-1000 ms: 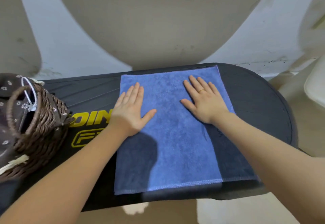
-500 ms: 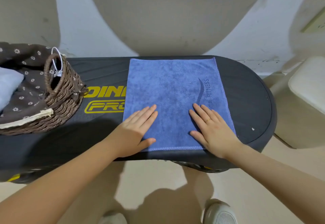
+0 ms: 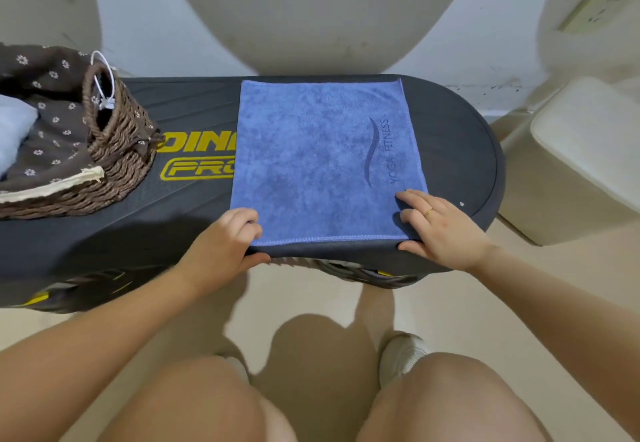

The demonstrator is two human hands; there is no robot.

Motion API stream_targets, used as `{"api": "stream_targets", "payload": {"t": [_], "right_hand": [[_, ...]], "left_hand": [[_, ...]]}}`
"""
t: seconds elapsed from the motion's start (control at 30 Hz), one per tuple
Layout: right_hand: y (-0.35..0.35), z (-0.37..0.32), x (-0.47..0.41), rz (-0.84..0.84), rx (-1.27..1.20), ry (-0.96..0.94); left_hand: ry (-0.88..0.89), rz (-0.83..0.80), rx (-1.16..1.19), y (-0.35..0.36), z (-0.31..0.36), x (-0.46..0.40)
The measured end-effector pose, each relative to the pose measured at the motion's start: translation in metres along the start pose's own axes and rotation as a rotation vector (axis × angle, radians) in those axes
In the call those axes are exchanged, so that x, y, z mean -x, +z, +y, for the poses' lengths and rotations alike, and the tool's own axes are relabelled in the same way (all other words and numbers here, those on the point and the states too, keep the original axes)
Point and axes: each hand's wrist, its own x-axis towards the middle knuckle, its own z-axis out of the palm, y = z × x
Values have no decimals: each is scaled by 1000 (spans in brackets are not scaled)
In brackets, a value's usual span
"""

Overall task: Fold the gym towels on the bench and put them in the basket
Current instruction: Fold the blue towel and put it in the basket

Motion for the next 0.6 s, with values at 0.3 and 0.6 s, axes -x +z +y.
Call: {"api": "stream_targets", "payload": {"t": [0.3, 0.6], "right_hand": [[-11, 13, -13, 198, 62, -160], [-18, 0, -25, 336, -222, 338]], "left_hand": [[213, 5, -65, -8, -29, -20], [-273, -70, 438, -26, -28, -27]]}}
